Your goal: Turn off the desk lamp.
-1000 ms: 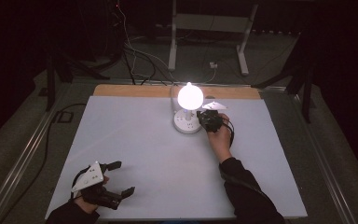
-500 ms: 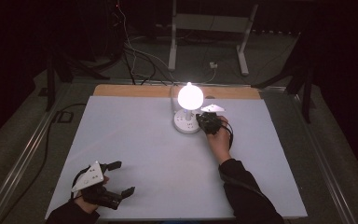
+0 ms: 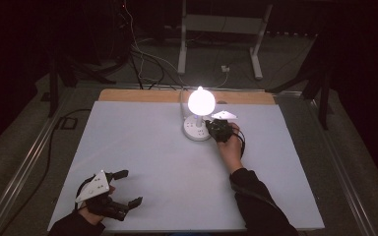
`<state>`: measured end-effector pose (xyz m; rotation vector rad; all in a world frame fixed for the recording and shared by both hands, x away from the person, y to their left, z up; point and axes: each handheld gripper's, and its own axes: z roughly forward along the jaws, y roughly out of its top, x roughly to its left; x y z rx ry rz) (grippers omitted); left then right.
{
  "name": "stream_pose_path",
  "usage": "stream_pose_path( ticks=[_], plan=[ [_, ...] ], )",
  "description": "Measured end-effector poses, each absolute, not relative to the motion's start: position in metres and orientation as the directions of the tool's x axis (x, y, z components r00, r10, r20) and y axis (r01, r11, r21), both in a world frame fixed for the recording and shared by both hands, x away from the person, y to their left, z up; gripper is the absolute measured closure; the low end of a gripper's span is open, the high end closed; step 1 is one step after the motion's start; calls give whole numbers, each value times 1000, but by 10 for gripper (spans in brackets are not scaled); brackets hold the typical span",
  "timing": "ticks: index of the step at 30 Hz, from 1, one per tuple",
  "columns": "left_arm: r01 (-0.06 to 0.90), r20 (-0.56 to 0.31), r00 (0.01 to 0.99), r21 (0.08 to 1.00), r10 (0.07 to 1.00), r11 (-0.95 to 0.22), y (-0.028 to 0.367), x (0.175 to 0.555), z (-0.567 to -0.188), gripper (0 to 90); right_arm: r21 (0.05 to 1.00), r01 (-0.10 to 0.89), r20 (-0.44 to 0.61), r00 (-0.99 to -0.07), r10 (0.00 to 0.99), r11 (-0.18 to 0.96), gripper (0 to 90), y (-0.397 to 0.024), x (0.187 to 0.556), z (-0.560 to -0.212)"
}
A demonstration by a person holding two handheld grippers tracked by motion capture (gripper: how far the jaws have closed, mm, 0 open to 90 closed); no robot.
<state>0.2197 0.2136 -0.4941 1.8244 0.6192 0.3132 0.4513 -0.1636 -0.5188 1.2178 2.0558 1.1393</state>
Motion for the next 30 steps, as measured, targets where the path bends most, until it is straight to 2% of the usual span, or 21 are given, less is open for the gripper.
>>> stream_pose_path(
  ticks=[5, 11, 16, 18, 20, 26, 30],
  plan=[
    [258, -90, 827, 938, 555, -233, 214, 220, -494, 5, 837, 494, 24, -463, 886, 235, 895, -163, 453, -516],
    [259, -91, 826, 938, 556, -231, 214, 220, -494, 6, 847, 477, 16, -463, 886, 234, 877, -167, 453, -509],
    [259, -88, 825, 937, 557, -235, 214, 220, -494, 5, 858, 456, 17, -489, 872, 239, 683, -169, 449, -503],
    [258, -89, 825, 938, 557, -233, 214, 220, -494, 5, 856, 450, 5, -497, 868, 253, 641, -170, 447, -500],
    [259, -90, 825, 938, 558, -232, 214, 220, -494, 5, 862, 442, 10, -505, 863, 248, 544, -173, 444, -495],
    [258, -88, 825, 937, 558, -234, 213, 220, -494, 5, 874, 423, 30, -537, 843, 238, 384, -184, 435, -480],
    [260, -90, 824, 937, 560, -233, 213, 221, -494, 5, 851, 460, 55, -558, 828, 254, 258, -192, 429, -473]
  ],
)
